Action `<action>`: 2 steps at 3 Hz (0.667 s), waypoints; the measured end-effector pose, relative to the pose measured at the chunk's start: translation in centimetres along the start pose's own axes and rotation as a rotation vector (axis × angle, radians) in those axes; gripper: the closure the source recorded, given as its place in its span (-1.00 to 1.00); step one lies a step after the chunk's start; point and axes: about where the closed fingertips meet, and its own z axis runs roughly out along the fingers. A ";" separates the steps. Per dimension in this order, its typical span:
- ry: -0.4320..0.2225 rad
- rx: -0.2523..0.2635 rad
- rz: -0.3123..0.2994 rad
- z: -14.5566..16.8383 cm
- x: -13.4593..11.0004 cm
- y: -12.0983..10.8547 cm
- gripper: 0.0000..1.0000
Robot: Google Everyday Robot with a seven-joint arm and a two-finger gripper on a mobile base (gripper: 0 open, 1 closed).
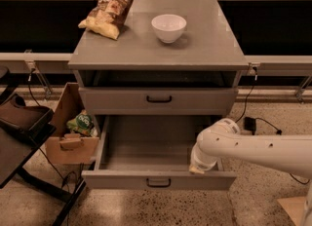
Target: Open middle drawer
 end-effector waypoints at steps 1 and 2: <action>0.000 0.000 0.000 0.0 0.0 0.0 -1.00; 0.000 -0.001 0.000 0.0 0.0 0.0 -1.00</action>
Offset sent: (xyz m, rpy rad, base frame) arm 0.0000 0.0000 0.0000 0.0000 0.0000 0.0000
